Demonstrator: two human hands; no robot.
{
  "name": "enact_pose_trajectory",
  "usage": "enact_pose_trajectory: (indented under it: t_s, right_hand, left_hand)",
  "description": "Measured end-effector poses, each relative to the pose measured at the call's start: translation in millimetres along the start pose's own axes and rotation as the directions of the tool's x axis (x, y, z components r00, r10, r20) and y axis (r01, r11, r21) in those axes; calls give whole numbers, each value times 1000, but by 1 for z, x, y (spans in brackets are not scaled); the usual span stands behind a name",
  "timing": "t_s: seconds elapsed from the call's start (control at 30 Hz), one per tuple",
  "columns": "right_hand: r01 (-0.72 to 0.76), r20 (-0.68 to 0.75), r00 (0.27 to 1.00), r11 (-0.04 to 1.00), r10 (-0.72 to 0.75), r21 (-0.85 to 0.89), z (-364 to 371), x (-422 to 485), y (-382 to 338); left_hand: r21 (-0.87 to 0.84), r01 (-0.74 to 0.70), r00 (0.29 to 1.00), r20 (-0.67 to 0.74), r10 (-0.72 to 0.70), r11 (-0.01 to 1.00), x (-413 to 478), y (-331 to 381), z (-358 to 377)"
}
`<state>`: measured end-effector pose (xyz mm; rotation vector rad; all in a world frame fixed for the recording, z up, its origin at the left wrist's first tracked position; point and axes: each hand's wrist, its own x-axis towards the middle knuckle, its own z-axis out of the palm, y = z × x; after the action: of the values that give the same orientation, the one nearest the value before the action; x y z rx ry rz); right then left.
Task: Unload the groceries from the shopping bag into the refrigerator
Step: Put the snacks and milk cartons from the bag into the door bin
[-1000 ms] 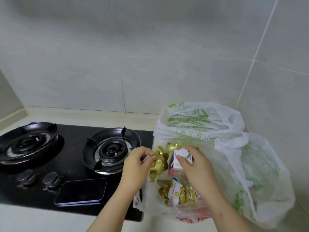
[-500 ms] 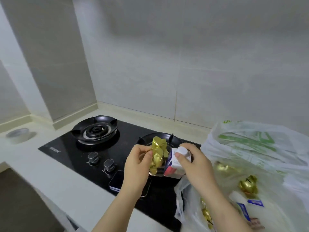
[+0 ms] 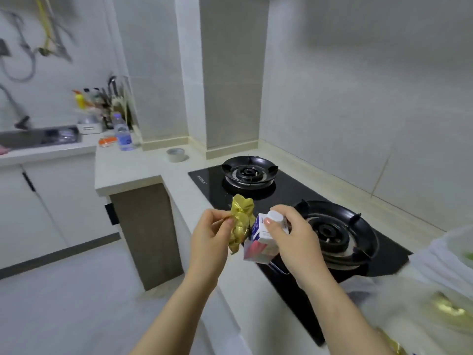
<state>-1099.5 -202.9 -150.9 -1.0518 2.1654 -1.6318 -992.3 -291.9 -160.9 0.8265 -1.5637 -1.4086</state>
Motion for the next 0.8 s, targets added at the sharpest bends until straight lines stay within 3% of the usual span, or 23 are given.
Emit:
enact_pose_trajectory:
  t_s: [0.17,0.33,0.57,0.8]
  right_hand:
    - [58,196,978,995,-74,87,54,-19,-32]
    - [137,366,908,969,-206,203,110,-47,-78]
    - [198,511,776,911,-371,361,186,-103,-153]
    - [245,552,623,808,-554,536,251,-183,-250]
  left_hand:
    - [70,-26,974,-222,41,997,-28,10,-69]
    - [128,-66,907,-405,113,990,-59,30,-143]
    - [310,-117,763,-580,285,944,-113,70,-246]
    - [416,-160,579,-694,427,895,-179,117,-354]
